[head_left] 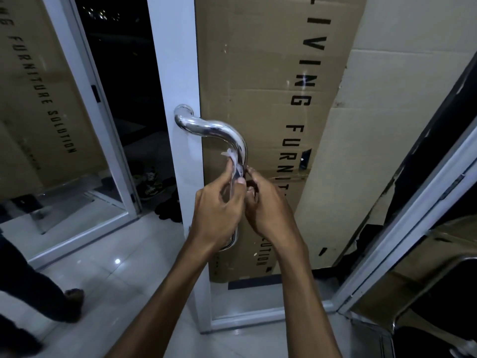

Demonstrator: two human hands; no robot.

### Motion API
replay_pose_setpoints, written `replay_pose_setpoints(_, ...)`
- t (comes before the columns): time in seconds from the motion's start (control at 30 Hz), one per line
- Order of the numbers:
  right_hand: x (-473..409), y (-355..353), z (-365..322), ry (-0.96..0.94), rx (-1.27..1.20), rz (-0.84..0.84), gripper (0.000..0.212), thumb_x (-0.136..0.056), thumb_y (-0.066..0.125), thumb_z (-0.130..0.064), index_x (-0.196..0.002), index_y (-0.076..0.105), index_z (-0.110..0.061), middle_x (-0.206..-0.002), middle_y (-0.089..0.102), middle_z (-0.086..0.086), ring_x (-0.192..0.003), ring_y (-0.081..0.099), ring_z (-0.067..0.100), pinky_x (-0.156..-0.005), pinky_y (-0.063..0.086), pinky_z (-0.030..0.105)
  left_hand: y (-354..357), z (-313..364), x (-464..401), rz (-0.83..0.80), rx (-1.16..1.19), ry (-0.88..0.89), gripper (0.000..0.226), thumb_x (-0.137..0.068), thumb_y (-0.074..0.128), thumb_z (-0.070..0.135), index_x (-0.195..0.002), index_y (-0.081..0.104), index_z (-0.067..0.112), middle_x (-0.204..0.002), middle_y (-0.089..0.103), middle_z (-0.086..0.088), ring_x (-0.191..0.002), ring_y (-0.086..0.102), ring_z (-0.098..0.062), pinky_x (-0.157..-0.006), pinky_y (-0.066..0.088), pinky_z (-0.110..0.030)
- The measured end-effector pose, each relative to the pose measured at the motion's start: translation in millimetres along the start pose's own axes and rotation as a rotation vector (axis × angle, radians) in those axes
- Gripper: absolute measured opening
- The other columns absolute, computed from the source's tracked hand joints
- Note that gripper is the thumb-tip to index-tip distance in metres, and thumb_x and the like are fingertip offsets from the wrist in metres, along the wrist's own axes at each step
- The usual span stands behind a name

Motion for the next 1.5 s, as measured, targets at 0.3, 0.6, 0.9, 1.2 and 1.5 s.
replay_pose_setpoints(0.3,5,12,17,0.039,0.122,-0.037,0.070,-0.104,0.045,-0.020,-0.162,0.017,-0.047,-0.111,0.071,0.004,-0.091,0.067,0.021,-0.075,0.057,0.038,4,-9,3,-0.026,0.030,-0.010,0.062,-0.094,0.053,0.019,-0.154,0.045,0.032,-0.075,0.071,0.011,-0.064,0.062,-0.004,-0.062,0.049,-0.015)
replay_pose_setpoints(0.6,11,24,30,0.148,0.132,-0.141,0.066,-0.107,0.047,-0.023,-0.162,0.018,-0.046,-0.096,0.066,-0.002,-0.078,0.060,0.008,-0.072,0.057,0.035,9,-23,12,-0.059,0.001,-0.015,0.064,-0.097,0.055,0.005,-0.157,0.043,0.023,-0.066,0.061,0.011,-0.052,0.051,-0.002,-0.053,0.039,-0.010)
replay_pose_setpoints(0.9,14,26,41,0.232,0.109,-0.179,0.071,-0.108,0.048,-0.020,-0.162,0.012,-0.047,-0.108,0.068,0.003,-0.084,0.068,0.018,-0.073,0.060,0.037,13,-37,15,-0.105,-0.035,-0.026,0.064,-0.096,0.050,0.021,-0.158,0.039,0.031,-0.077,0.070,-0.013,-0.055,0.058,-0.017,-0.052,0.052,-0.031)
replay_pose_setpoints(1.2,20,22,46,0.262,0.072,-0.198,0.074,-0.108,0.048,-0.018,-0.163,0.007,-0.046,-0.133,0.064,0.011,-0.114,0.064,0.024,-0.087,0.052,0.035,14,-27,19,-0.075,-0.058,-0.012,0.066,-0.098,0.055,0.011,-0.160,0.036,0.022,-0.074,0.066,0.001,-0.052,0.053,-0.005,-0.054,0.043,-0.011)
replay_pose_setpoints(1.5,31,25,48,0.274,0.078,-0.228,0.069,-0.108,0.049,-0.020,-0.164,0.013,-0.040,-0.137,0.062,0.011,-0.119,0.062,0.024,-0.085,0.051,0.035,18,-36,29,-0.105,-0.105,-0.062,0.071,-0.098,0.055,0.020,-0.163,0.028,0.022,-0.118,0.075,-0.017,-0.080,0.074,-0.022,-0.077,0.063,-0.046)
Point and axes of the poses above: each hand's wrist, its own x-axis away from the middle knuckle, its own y-axis out of the palm, z = x × y, the point moved 6 cm from there along -x, towards the middle knuckle
